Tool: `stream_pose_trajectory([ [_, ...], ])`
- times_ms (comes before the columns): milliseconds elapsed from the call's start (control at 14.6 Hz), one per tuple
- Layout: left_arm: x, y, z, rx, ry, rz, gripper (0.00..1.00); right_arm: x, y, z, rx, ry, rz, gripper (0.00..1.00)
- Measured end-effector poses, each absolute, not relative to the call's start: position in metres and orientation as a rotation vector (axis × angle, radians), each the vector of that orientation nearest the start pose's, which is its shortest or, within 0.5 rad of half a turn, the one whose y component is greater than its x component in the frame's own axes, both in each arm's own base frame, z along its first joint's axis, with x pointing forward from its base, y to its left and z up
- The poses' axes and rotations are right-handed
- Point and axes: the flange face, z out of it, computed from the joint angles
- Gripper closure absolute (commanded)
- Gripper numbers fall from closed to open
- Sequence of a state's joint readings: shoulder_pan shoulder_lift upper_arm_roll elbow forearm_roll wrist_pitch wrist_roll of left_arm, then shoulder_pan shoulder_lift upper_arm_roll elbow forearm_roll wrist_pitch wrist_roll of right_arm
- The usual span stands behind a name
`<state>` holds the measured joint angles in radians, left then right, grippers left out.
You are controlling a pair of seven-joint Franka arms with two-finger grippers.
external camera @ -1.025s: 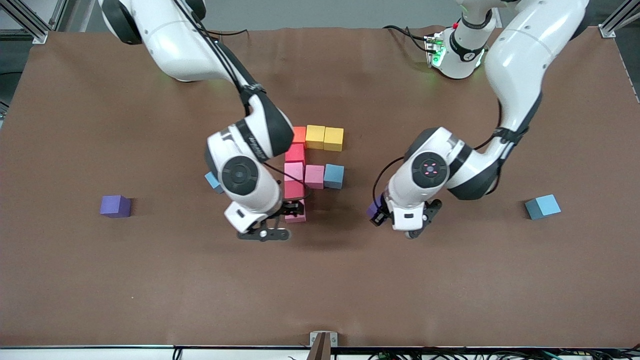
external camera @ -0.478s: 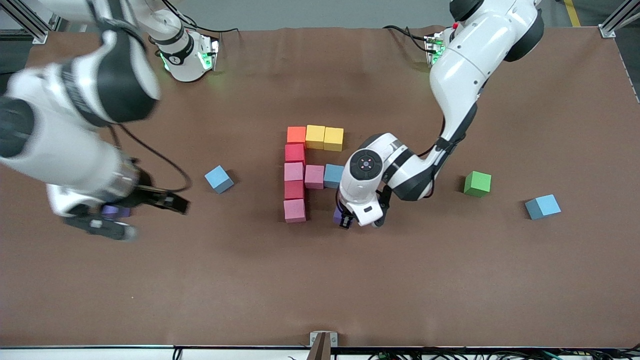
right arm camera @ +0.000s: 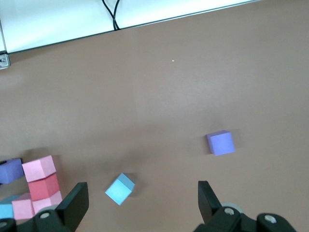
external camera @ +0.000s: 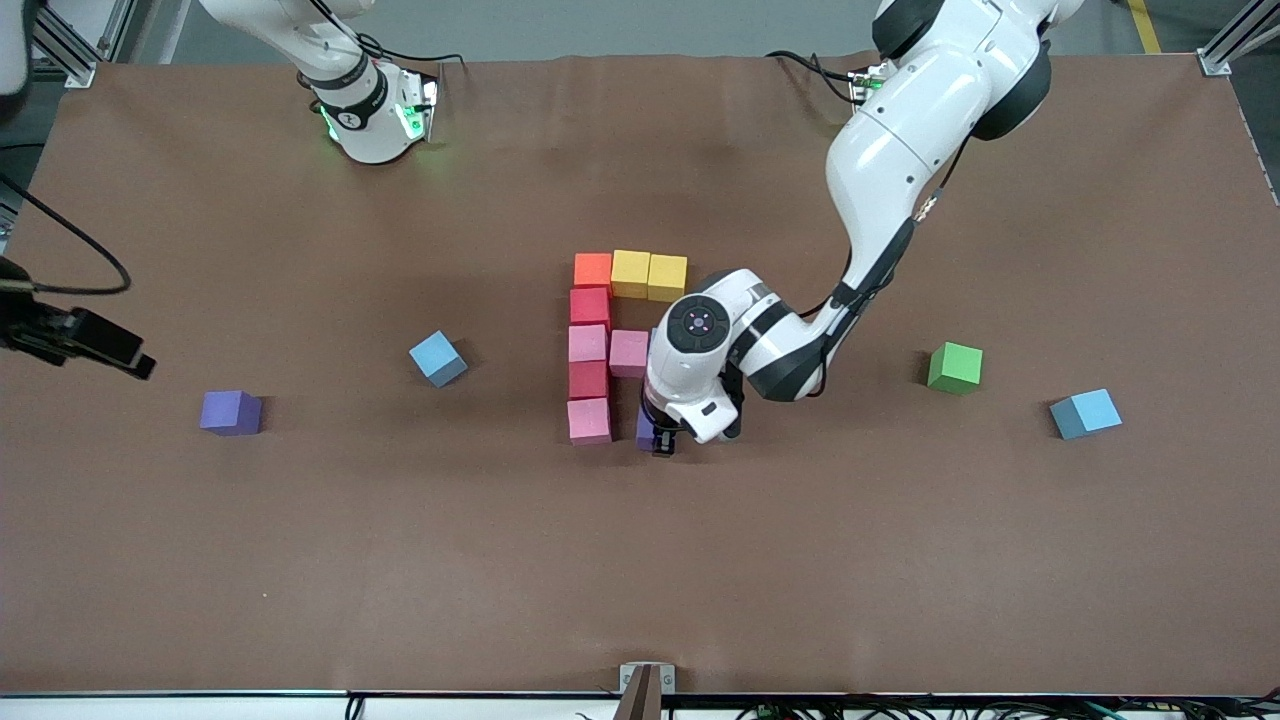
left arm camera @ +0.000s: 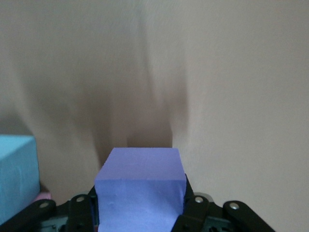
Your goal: Arrange 11 blocks into digit 3
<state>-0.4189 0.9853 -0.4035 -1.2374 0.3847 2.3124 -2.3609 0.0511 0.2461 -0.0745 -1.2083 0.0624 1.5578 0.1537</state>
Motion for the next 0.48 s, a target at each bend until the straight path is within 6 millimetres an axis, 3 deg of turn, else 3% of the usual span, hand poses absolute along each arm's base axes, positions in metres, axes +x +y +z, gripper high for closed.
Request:
stream_pose_trajectory([
  [478, 0.584, -0.511, 0.197, -2.393, -2.280, 0.087, 0.99, 0.589, -0.013, 0.664, -3.111, 0.223, -0.149, 0.00],
])
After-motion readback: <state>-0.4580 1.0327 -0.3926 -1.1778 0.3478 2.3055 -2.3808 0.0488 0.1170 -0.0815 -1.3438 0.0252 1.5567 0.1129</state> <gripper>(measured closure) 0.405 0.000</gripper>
